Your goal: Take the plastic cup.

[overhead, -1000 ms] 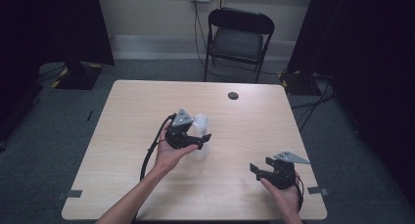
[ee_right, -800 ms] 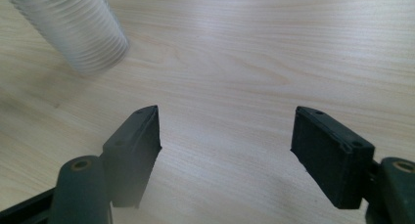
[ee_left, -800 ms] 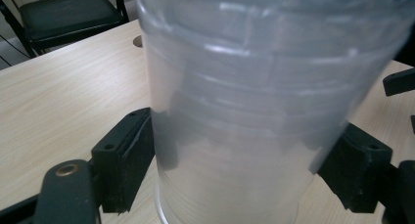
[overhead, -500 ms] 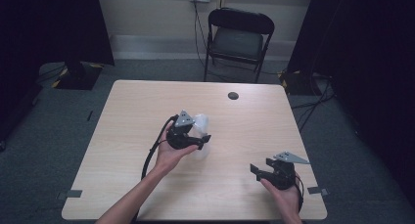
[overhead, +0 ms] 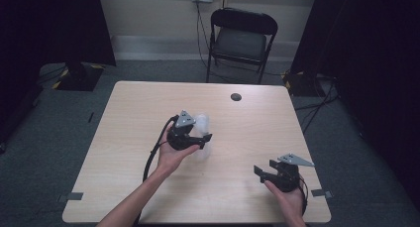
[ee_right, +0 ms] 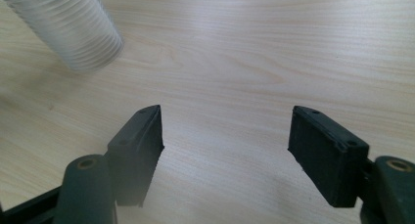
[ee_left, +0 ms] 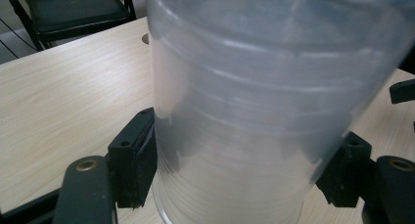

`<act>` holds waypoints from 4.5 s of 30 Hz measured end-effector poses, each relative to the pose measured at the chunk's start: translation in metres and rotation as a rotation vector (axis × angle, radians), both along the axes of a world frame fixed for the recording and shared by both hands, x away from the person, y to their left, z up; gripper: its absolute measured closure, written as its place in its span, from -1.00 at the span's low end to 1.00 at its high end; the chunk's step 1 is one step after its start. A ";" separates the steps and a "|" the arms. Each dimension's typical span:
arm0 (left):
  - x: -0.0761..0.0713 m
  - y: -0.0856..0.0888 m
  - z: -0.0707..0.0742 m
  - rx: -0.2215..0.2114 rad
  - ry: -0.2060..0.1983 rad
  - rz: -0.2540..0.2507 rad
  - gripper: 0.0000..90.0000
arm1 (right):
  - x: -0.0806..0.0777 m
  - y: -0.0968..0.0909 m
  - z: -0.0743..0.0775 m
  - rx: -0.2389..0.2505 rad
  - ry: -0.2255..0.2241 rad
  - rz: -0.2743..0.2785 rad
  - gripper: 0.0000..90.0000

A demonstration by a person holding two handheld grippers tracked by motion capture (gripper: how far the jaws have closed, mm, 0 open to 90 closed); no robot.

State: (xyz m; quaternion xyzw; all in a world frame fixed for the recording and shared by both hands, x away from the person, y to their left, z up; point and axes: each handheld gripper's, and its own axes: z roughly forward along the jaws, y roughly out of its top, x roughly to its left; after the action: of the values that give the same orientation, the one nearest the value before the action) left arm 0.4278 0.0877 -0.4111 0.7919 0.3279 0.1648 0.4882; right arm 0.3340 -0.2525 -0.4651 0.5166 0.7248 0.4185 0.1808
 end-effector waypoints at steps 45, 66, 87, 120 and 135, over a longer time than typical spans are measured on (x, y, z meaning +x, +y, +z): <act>-0.018 0.019 0.060 -0.196 -0.088 0.043 -0.31 | 0.001 0.003 0.000 0.005 -0.002 0.014 -0.36; -0.038 0.035 0.080 -0.262 -0.111 0.045 -0.31 | -0.004 0.010 0.005 0.000 -0.036 0.035 -0.49; -0.062 0.082 0.062 -0.284 0.012 0.045 -0.29 | -0.016 0.038 0.020 0.004 -0.099 0.171 -0.39; -0.079 0.049 -0.001 -0.332 0.361 -0.077 -0.25 | -0.045 0.124 0.025 0.064 -0.331 0.445 0.23; -0.079 0.039 -0.012 -0.419 0.498 -0.133 -0.25 | -0.047 0.131 0.024 0.042 -0.432 0.435 0.40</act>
State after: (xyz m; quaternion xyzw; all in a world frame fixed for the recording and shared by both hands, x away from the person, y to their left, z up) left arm 0.3491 0.1263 -0.4234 0.7097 0.4114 -0.1370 0.5552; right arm 0.2873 -0.1218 -0.4411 0.2523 0.7543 0.5624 0.2259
